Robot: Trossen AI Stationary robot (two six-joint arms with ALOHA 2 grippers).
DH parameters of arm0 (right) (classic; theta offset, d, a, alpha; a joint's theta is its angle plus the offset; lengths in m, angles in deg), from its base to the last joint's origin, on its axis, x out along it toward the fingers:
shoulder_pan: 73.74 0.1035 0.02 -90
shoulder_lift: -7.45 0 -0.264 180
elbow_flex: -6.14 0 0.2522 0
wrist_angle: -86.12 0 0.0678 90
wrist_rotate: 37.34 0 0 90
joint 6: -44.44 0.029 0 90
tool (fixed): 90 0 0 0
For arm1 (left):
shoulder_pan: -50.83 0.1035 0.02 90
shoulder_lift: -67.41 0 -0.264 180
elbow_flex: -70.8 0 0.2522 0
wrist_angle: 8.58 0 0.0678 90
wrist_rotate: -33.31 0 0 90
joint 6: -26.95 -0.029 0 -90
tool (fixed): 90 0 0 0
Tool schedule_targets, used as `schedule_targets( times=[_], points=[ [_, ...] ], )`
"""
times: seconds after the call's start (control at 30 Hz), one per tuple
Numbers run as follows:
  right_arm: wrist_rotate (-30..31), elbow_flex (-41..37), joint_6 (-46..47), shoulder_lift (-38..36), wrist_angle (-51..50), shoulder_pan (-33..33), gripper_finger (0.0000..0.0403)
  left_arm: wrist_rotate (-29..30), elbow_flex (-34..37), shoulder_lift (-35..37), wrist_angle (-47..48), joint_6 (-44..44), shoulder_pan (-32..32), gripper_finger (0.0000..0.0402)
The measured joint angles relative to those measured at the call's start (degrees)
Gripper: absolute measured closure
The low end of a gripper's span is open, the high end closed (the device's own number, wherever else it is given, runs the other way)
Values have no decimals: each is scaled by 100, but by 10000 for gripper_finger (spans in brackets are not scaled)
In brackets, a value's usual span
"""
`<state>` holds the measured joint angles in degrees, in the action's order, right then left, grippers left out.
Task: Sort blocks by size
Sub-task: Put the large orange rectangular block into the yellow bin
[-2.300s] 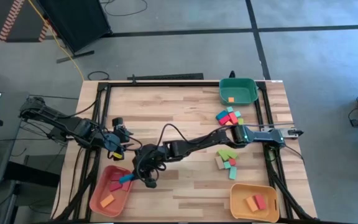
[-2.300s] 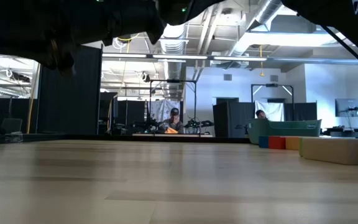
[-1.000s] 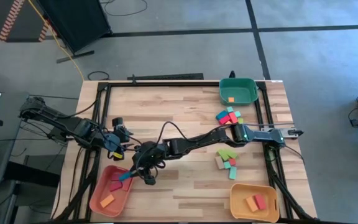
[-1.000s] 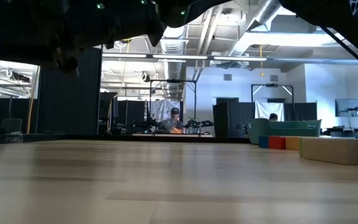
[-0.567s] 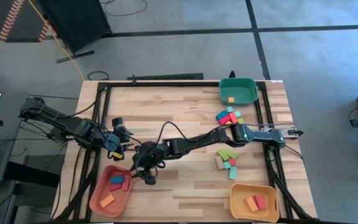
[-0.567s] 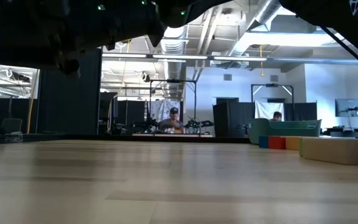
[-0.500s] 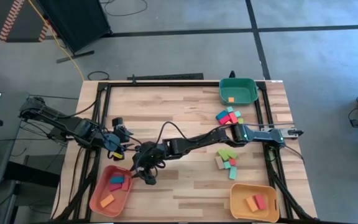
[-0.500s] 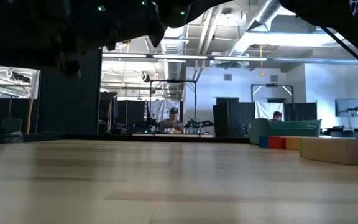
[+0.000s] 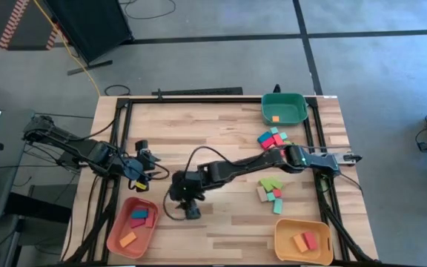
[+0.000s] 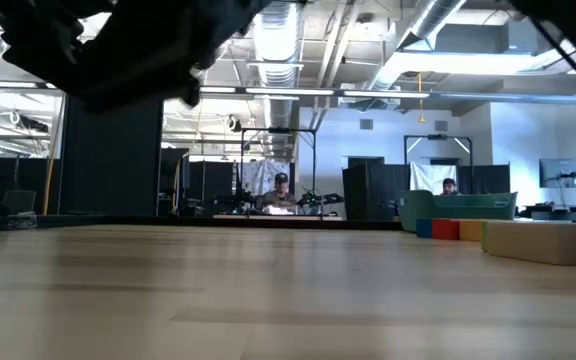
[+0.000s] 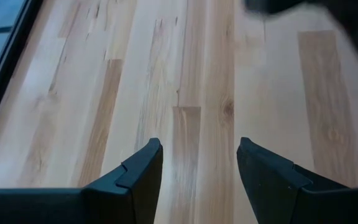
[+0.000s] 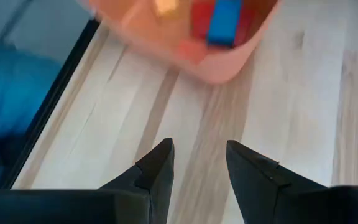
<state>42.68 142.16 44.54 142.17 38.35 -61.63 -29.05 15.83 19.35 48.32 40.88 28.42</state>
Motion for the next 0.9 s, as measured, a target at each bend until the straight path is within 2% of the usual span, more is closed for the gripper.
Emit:
schedule_targets(
  times=[0.17, 0.4, 0.63, 0.83, 0.9],
  points=[
    [469, 4, -8, -313, -994, 213, 227, 0, 0, 0, -181, -197, 0, 204],
    [558, -11, 341, -341, -1907, 292, 227, 157, 0, 0, -900, -697, 0, 204],
    [569, -169, 527, -317, -1885, 294, 227, 177, 0, 0, -1691, -1274, 0, 204],
    [637, -164, 457, -322, -1731, 283, 227, 179, -2, -97, -1919, -1413, 157, 204],
    [850, -162, 456, -322, -1888, 279, 227, 178, -2, -159, -1965, -1415, 209, 204]
  ],
)
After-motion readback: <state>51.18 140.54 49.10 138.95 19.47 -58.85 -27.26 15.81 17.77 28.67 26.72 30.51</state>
